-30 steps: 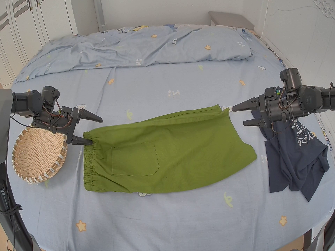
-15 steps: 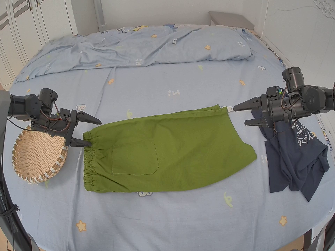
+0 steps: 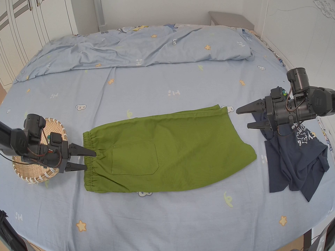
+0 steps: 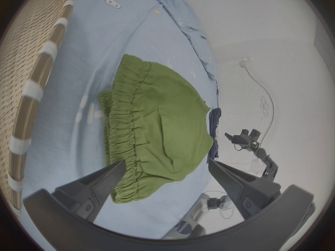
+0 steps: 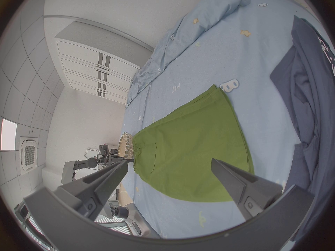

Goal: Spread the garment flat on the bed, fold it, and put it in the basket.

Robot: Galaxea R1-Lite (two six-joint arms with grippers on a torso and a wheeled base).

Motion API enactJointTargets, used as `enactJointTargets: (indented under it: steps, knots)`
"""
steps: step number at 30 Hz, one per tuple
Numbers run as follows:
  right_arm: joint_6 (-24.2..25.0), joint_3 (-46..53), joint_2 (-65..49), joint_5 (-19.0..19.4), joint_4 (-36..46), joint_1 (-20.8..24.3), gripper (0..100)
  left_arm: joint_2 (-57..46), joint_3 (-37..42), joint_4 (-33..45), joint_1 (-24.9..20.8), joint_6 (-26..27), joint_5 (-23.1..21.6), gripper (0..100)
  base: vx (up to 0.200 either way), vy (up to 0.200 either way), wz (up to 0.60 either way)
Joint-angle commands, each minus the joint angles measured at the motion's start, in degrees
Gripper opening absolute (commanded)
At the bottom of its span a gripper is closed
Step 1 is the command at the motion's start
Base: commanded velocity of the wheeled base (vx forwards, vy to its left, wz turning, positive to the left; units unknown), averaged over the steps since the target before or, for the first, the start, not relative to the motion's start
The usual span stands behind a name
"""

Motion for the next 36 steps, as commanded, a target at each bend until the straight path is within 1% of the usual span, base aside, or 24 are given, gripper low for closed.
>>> enactJointTargets:
  steps: [1,7,20,21,24,25,26,29,31,33,36]
  knots:
    - [0.4,7.15,-7.92,-0.02,-0.01,0.62,100,-0.67,16.64,-16.68,3.37,6.21,0.26,100,0.0,0.0,0.0]
    - [-0.13,8.82,-8.18,-0.11,-1.06,0.88,100,4.6,15.85,-18.53,3.28,6.56,0.44,100,0.0,0.0,0.0]
    - [-0.13,9.26,-7.57,-0.19,-1.77,1.67,100,6.97,17.26,-24.06,2.4,6.12,0.26,100,0.0,0.0,0.0]
    - [-0.13,9.26,-7.48,-0.19,-1.77,1.67,100,7.85,17.26,-25.03,1.52,5.85,0.17,100,0.0,0.0,0.0]
    - [-0.21,9.26,-7.48,-0.19,-1.77,1.76,100,8.03,17.17,-26.35,1.08,4.71,0.17,100,0.0,0.0,0.0]
    - [-0.21,9.26,-7.48,-0.19,-1.77,1.94,100,8.12,17.08,-28.46,0.73,2.34,0.17,100,0.0,0.0,0.0]
    - [-0.13,9.26,-7.48,-0.19,-1.77,2.03,100,8.12,17.08,-29.07,0.47,1.72,0.17,100,0.0,0.0,0.0]
    - [-0.21,9.26,-7.48,-0.28,-1.77,2.11,100,8.82,16.9,-35.22,-0.77,-5.4,0.44,100,0.0,0.0,0.0]
    - [-0.21,9.26,-7.48,-0.28,-1.85,2.03,100,9.79,16.99,-38.56,-2.0,-9.09,0.61,100,0.0,0.0,0.0]
    - [-0.13,9.26,-7.48,-0.28,-1.85,2.03,100,10.67,17.34,-41.46,-2.44,-10.84,0.79,100,0.0,0.0,0.0]
    - [-0.21,9.26,-7.48,-0.28,-1.94,2.03,100,11.81,17.52,-43.57,-2.44,-11.2,0.96,100,0.0,0.0,0.0]
